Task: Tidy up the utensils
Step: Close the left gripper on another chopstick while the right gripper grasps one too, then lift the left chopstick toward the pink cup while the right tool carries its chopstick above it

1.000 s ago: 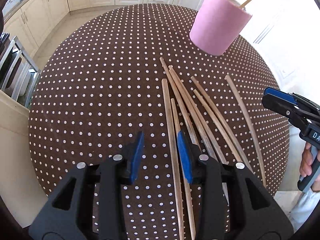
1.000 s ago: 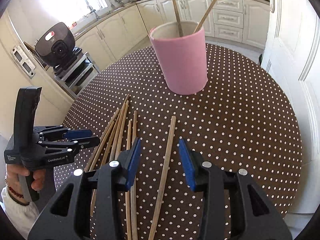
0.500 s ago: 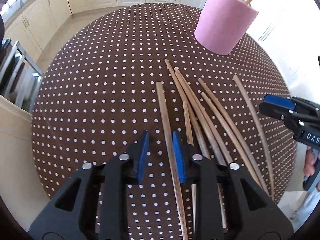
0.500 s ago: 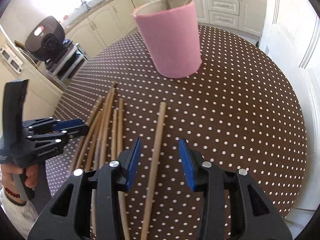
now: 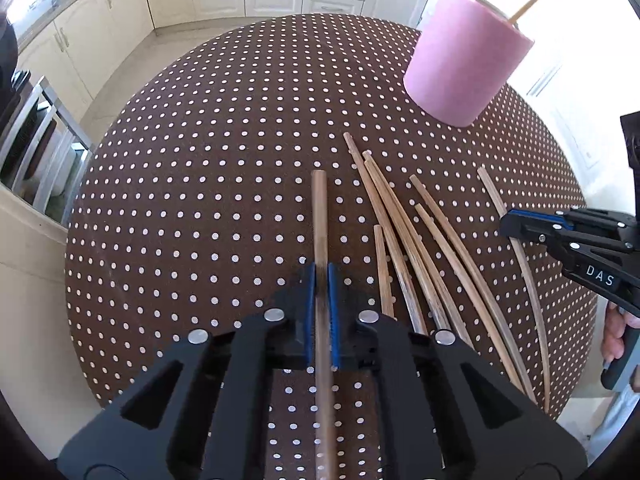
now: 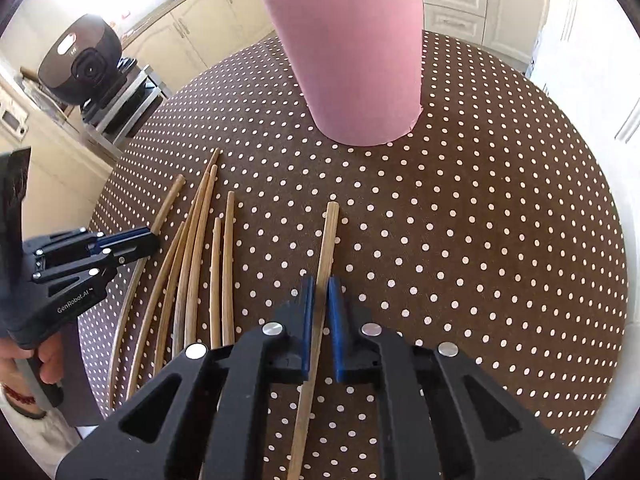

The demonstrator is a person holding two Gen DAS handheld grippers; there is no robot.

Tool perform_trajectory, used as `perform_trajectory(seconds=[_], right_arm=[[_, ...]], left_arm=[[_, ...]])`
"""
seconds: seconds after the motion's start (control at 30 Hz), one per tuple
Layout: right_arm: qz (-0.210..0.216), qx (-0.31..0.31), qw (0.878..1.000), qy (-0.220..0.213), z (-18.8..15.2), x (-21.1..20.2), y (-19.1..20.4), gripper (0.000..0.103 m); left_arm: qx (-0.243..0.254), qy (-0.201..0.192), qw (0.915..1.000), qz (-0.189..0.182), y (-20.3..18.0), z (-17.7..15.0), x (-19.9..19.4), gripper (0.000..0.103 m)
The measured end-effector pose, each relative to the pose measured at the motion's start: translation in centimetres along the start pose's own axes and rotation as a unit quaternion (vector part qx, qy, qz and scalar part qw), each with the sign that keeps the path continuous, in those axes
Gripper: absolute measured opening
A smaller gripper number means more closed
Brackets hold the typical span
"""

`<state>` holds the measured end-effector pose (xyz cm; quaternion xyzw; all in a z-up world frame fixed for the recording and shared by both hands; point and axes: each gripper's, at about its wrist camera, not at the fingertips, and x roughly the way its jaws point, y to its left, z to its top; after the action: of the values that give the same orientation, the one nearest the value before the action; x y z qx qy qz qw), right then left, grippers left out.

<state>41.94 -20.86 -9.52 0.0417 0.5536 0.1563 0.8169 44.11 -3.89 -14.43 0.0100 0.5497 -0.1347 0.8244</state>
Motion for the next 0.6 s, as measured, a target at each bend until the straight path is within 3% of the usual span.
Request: perform_trajectory(seconds=[0.27,0.6], right_arm=[[0.031,0.010,0.999,-0.040,0.0,-3.3,-0.4,0.005],[0.055,-0.023,0.990,-0.131,0.6,-11.3,1.5,0.005]], left_arm=[[-0.008,-0.032,0.9992,-0.022,-0.1,0.2,-2.8,0.006],[0.003,-0.126,0.9900,-0.063,-1.8,1.7,-11.3,0.006]])
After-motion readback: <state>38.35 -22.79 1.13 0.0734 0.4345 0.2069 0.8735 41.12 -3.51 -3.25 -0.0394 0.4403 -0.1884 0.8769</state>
